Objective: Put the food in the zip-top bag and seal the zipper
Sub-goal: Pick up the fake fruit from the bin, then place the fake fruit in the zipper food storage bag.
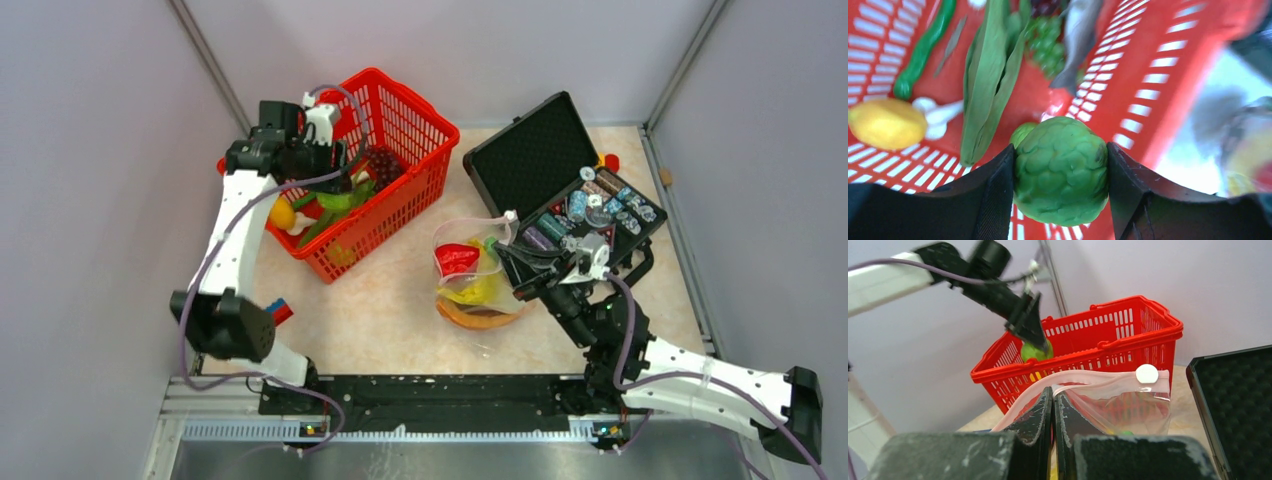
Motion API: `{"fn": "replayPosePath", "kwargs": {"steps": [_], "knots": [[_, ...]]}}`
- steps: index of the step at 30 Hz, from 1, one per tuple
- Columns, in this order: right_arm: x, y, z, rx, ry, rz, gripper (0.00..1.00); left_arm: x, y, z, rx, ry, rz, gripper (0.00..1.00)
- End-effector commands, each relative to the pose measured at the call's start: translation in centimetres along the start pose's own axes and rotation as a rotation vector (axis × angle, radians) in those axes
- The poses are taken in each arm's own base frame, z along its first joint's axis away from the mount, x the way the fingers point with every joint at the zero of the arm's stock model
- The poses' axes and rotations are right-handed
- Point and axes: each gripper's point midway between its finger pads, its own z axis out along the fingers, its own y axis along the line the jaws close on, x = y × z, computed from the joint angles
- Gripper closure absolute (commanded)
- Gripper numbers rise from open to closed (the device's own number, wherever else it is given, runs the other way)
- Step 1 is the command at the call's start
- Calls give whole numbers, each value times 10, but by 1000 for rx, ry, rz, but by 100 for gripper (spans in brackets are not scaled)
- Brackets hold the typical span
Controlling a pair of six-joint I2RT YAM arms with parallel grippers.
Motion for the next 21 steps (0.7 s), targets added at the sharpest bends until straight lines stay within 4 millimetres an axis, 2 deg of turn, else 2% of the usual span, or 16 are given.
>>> {"fn": "replayPosePath", "kwargs": {"steps": [1,5,7,12,15,17,21], "knots": [[-44,12,10,-28,-133,72,100,-71,-64,-88,188,-497,78,97],[-38,15,15,-30,-117,71,100,-74,-119,-131,454,-703,119,100],[-36,16,17,-34,-113,71,100,-69,-138,-146,546,-739,142,99],[-34,18,21,-36,-108,79,100,-54,-174,-142,683,-701,128,99],[-34,20,22,-41,-104,85,100,-37,-205,-131,759,-680,132,98],[-34,21,23,-43,-106,92,100,-33,-223,-132,822,-704,133,98],[-33,24,26,-52,-98,100,100,-18,-244,-118,901,-643,107,97]]}}
